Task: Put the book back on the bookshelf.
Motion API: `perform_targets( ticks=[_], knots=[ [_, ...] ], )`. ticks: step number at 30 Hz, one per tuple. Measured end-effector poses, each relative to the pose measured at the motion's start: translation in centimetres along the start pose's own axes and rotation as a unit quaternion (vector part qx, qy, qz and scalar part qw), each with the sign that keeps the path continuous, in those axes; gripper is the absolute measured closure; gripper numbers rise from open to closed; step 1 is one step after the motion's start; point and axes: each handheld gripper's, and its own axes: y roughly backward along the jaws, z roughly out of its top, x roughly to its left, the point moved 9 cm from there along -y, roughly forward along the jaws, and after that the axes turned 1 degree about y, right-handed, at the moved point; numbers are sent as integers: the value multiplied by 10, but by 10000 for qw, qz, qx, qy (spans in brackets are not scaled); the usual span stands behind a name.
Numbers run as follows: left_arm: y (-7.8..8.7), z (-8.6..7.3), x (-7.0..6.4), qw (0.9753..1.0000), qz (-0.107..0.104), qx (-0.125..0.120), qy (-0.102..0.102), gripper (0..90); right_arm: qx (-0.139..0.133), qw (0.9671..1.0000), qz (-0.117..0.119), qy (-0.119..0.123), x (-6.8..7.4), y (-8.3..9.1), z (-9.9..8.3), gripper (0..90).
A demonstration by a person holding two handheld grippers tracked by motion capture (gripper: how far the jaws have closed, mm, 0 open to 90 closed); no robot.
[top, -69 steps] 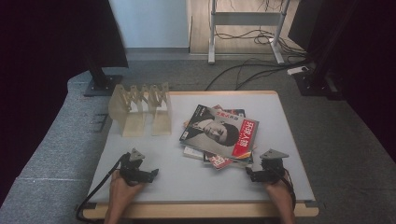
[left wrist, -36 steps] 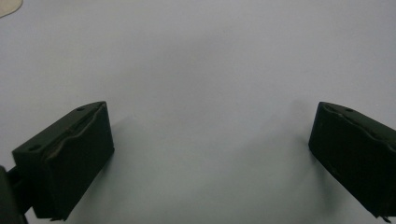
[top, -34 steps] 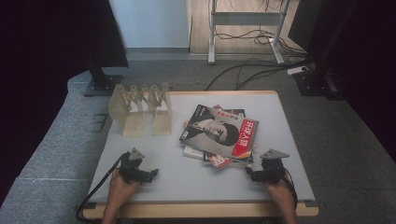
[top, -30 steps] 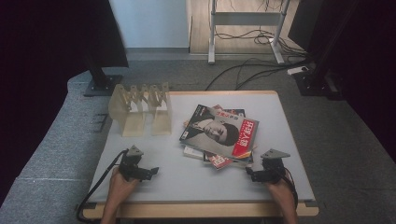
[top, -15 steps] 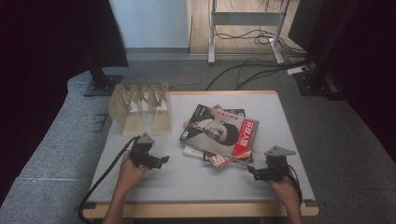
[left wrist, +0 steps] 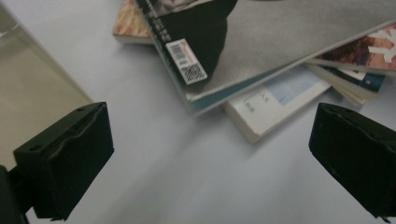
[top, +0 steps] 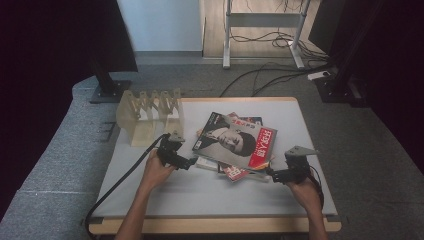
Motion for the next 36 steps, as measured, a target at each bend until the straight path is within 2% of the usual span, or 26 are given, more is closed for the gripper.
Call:
perform_targets(
  ticks=[3, 10, 15, 17, 18, 21, 24, 27, 29, 31, 33, 36],
  knots=[
    [-8, 10, -3, 10000, -39, 26, -87, 0, -43, 10000, -46, -43, -3, -3, 5, 0],
    [-20, 21, -6, 9998, -188, 17, -91, 18, -19, 9999, -119, 3, -6, -12, 14, 0],
    [-33, 25, -5, 9996, -217, 78, -136, 19, -16, 9999, -152, -24, -10, -18, 16, 0],
    [-38, 26, -5, 9995, -304, 47, -59, 23, -52, 9998, -166, -82, -12, -19, 18, 0],
    [-40, 26, -4, 9995, -297, 45, -36, 25, -131, 9997, -171, -128, -13, -17, 22, 0],
    [-45, 24, -3, 9995, -291, 95, -44, 26, -115, 9997, -171, -107, -13, -16, 24, 0],
    [-48, 23, -2, 9996, -284, 89, -35, 26, -63, 9998, -205, -31, -16, -15, 25, 0],
    [-48, 25, -2, 9994, -330, 38, -12, 27, -59, 9997, -229, -57, -19, -15, 26, 0],
    [-48, 26, -2, 9996, -295, 23, -38, 27, -52, 9997, -222, -34, -20, -14, 27, 0],
    [-47, 28, -3, 9995, -289, 30, -91, 27, -120, 9994, -297, -88, -24, -10, 29, 0],
    [-47, 32, -5, 9995, -298, 6, -130, 27, -77, 9991, -405, -118, -30, -8, 29, 0],
    [-50, 33, -6, 9995, -273, 10, -179, 28, -1, 9993, -374, -88, -29, -12, 28, 0]
  ],
)
